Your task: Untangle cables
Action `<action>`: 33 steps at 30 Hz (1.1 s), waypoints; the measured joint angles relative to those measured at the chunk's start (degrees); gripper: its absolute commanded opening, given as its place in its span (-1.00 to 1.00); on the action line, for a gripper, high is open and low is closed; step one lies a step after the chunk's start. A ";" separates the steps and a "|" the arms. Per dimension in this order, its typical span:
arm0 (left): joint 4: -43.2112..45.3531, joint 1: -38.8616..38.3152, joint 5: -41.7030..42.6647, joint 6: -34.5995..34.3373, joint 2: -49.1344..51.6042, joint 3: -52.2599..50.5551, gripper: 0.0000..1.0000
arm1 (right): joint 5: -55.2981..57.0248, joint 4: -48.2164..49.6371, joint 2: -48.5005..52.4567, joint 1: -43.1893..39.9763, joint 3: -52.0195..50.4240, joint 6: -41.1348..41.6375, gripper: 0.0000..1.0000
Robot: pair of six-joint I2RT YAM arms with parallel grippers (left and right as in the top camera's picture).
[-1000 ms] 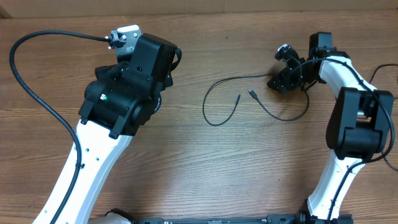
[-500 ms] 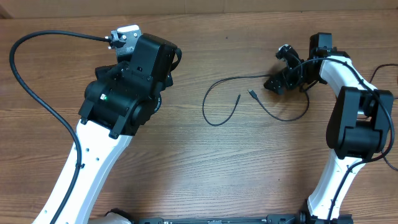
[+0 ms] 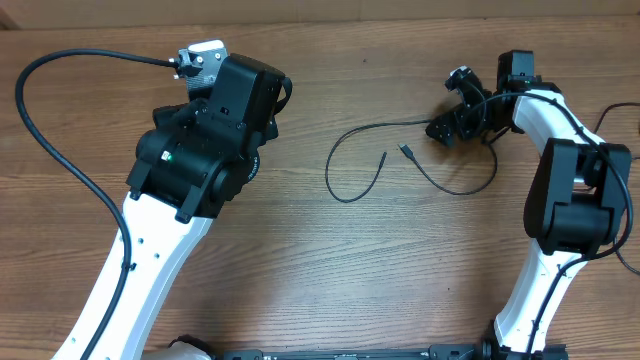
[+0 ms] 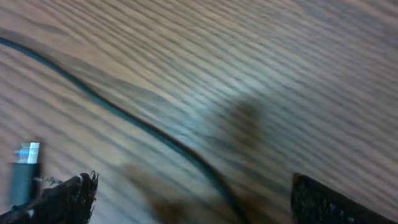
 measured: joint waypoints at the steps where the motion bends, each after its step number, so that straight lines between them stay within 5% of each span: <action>1: 0.00 0.00 0.02 0.00 0.00 0.00 0.99 | 0.98 0.09 0.00 0.09 0.00 -0.11 0.98; 8: 0.00 0.00 0.02 0.00 0.00 0.00 0.99 | 4.33 -3.26 0.00 0.28 0.59 -3.43 0.57; 16: 0.00 0.00 0.02 0.02 0.00 0.00 0.99 | 1.73 -10.03 -0.02 -0.13 1.31 -7.74 -0.21; 27: 0.00 0.00 0.02 0.00 0.00 0.00 0.99 | -6.08 -11.47 0.68 -0.20 0.42 -7.76 -0.87; 33: 0.00 0.00 0.02 0.00 0.00 0.00 0.99 | -7.56 -11.52 1.09 -0.17 0.28 -7.74 -0.92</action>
